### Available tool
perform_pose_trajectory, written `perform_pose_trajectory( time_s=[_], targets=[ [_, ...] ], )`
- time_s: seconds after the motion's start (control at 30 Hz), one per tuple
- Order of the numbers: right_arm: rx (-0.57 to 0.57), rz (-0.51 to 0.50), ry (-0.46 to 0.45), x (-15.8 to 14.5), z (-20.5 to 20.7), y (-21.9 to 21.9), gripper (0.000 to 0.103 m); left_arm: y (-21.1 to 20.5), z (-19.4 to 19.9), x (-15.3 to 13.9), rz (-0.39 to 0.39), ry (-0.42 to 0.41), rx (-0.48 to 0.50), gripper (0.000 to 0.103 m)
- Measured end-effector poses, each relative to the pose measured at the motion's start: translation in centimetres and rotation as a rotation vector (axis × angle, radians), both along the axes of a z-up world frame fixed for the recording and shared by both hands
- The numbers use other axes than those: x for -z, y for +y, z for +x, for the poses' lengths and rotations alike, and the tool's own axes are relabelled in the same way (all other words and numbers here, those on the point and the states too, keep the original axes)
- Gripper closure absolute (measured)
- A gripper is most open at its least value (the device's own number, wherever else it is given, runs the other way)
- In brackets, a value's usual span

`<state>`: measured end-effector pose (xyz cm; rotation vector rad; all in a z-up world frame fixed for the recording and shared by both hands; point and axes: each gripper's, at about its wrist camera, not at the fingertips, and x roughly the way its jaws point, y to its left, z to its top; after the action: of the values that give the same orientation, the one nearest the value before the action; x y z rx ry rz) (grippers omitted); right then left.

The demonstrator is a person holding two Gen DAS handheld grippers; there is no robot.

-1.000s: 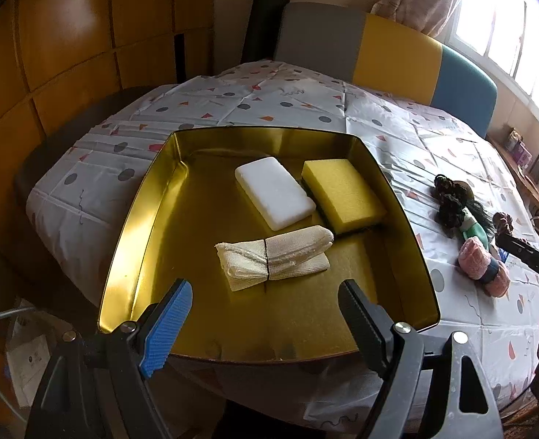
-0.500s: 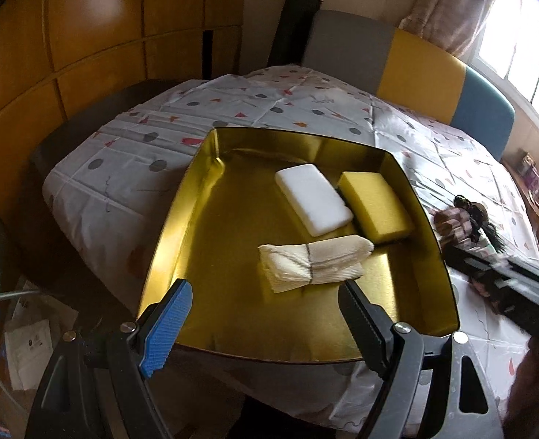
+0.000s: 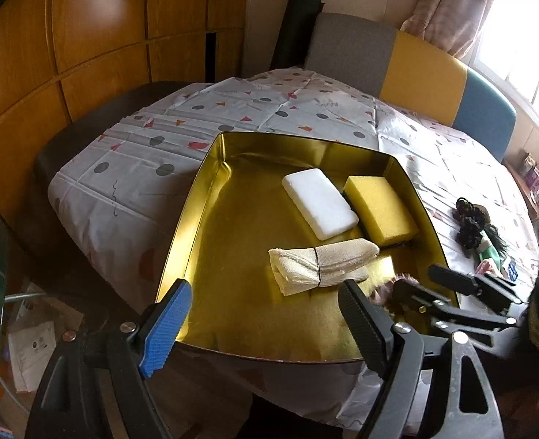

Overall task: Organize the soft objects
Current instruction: 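Carry the pink satin scrunchie into the gold tray and open the right tool, then reach the left tool down and grasp the rolled pink towel with blue band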

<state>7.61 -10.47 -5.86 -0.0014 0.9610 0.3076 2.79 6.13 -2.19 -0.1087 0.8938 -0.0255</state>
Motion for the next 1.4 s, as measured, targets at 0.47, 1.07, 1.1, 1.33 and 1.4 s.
perform_pose_trajectory(
  time_s=[0.47,1.07,1.1,1.33,1.4],
  targets=[
    [0.156,0.036,-0.099,-3.4,-2.2,-8.9,0.03,-3.1,-0.5,-0.8,0.033,-0.018,0.073,0.019],
    [0.904,0.13,-0.07,-2.1,-8.4,-35.6,0.023,-13.4,-1.0,-2.1,-0.063,0.022,0.37,0.021],
    [0.923,0.14,-0.062,-2.0,-8.6,-36.0,0.023,-14.2,-1.1,-2.0,-0.06,0.026,0.388,0.021],
    [0.923,0.161,-0.049,-2.0,-8.7,-36.1,0.018,-20.2,-0.9,-0.9,-0.082,0.128,0.52,0.029],
    [0.925,0.17,-0.057,-1.9,-8.7,-36.0,0.017,-22.2,-0.6,-0.4,-0.098,0.164,0.553,0.034]
  ],
)
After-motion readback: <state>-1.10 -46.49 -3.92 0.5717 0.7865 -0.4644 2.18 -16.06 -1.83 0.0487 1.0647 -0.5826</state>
